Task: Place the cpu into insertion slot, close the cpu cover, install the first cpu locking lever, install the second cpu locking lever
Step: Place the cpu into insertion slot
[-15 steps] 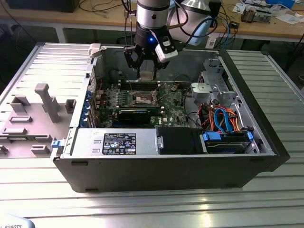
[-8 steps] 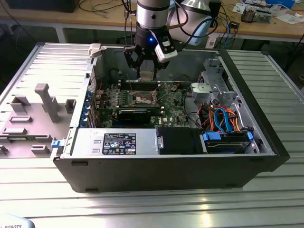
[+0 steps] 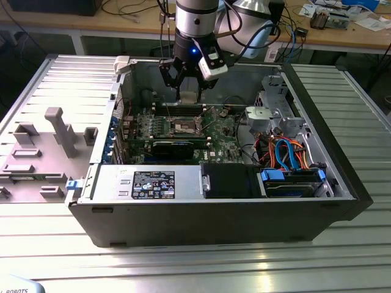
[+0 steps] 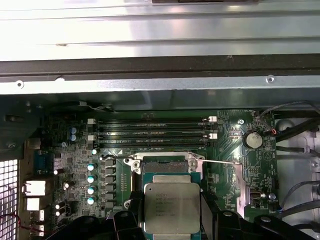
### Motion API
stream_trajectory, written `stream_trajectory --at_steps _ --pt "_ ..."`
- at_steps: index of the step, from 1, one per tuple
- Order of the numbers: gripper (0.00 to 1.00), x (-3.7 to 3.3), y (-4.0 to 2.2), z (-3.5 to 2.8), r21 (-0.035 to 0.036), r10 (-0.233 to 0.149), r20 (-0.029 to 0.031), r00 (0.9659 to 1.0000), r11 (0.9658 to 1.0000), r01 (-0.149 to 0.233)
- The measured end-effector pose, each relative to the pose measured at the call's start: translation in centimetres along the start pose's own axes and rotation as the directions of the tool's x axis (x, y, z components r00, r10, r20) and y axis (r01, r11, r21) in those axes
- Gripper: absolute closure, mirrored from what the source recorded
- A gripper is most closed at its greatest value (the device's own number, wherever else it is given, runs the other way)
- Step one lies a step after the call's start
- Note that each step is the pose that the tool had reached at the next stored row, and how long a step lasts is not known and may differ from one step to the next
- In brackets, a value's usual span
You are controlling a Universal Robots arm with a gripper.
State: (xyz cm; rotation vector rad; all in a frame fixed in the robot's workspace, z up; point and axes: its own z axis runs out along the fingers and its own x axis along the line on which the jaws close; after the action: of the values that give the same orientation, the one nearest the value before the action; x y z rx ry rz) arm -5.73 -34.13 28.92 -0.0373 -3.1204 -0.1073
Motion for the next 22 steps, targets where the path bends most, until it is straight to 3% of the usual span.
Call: stream_trajectory --at_steps 22 --pt "0.45 0.0 0.0 0.0 -0.0004 0.022 0.0015 0.9998 0.9998 -0.022"
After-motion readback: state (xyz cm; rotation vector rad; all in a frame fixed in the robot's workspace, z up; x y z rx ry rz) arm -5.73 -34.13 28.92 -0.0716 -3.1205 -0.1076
